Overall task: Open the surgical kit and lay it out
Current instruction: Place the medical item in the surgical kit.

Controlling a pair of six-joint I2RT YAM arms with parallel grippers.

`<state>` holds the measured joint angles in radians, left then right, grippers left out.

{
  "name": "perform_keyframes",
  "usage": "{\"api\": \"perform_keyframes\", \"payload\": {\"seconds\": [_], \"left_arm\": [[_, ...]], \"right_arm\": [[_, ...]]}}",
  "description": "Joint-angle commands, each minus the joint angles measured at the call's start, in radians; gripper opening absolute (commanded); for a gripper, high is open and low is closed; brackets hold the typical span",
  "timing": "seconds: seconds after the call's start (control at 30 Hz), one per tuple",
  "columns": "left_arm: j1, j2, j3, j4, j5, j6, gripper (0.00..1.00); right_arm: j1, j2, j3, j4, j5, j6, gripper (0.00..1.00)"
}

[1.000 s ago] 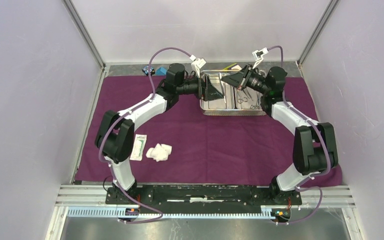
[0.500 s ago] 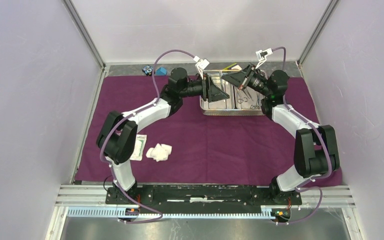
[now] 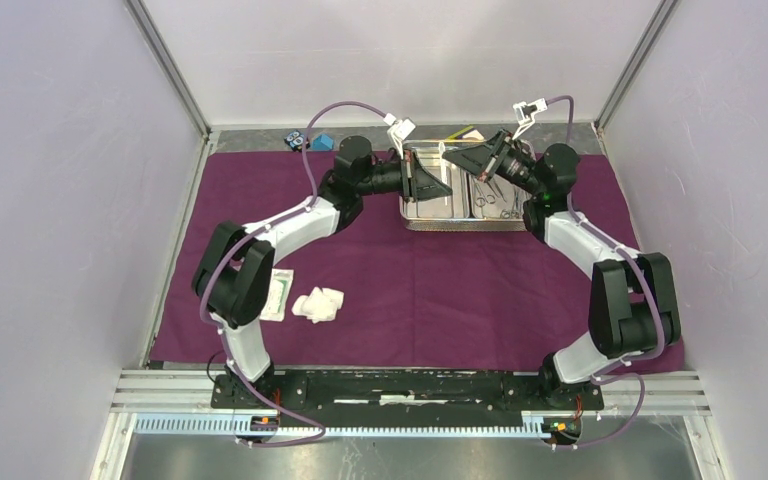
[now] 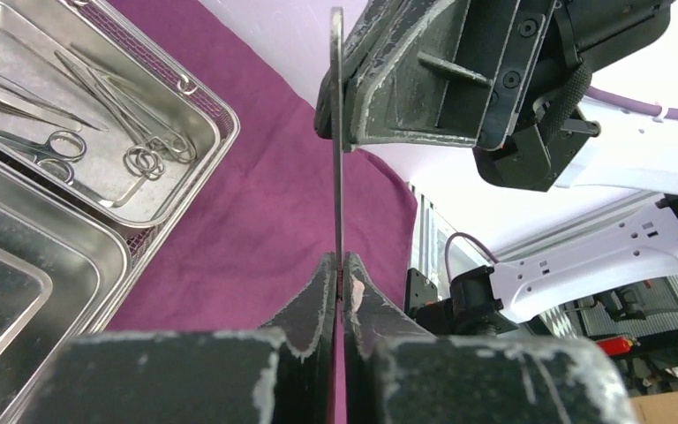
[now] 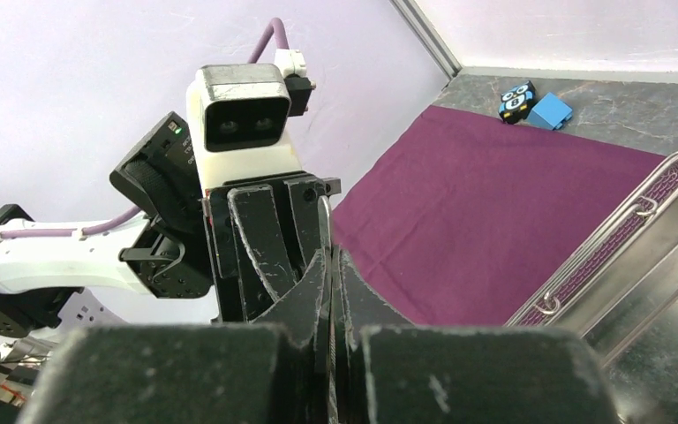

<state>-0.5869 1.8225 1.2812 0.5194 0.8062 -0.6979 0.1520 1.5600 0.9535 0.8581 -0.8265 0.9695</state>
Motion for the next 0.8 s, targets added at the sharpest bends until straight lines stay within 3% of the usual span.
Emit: {"api": "perform_keyframes", "payload": {"seconds": [0.0,0.07,0.17,0.23,0.33,0.43,0.57,0.77], "left_arm": [[-0.005,-0.025,0.047,-0.091,0.041,0.11,0.02],[-0.005,-0.037,0.067,-0.194,0.055,0.195,0.02],[-0.005,-0.075,0.096,-0.421,0.082,0.416,0.02],[-0.005,-0.104,0.132,-0.68,0.086,0.621,0.02],[-0.006,-0.132,0.203,-1.012,0.076,0.957,0.02],[-0.005,-0.136,0.27,-1.279,0.049,1.177,0.02],[-0.008,-0.136,0.323,-1.459,-0.008,1.303,0.02],[-0.013,-0.149,0.33,-1.484,-0.032,1.329,0.02]], "right_arm": [[-0.009,-0.037,-0.006,0.052,0.004,-0.039,0.0],[-0.022,-0.048,0.0,0.046,-0.02,-0.078,0.06],[-0.055,-0.059,0.014,0.019,-0.075,-0.16,0.26],[-0.077,-0.066,0.019,-0.006,-0.122,-0.217,0.36],[-0.085,-0.059,0.029,-0.028,-0.258,-0.299,0.64],[-0.085,-0.044,0.001,0.102,-0.388,-0.253,0.81],[-0.074,-0.012,-0.06,0.37,-0.469,-0.067,0.86],[-0.033,0.122,-0.056,0.986,-0.512,0.435,0.73]]}}
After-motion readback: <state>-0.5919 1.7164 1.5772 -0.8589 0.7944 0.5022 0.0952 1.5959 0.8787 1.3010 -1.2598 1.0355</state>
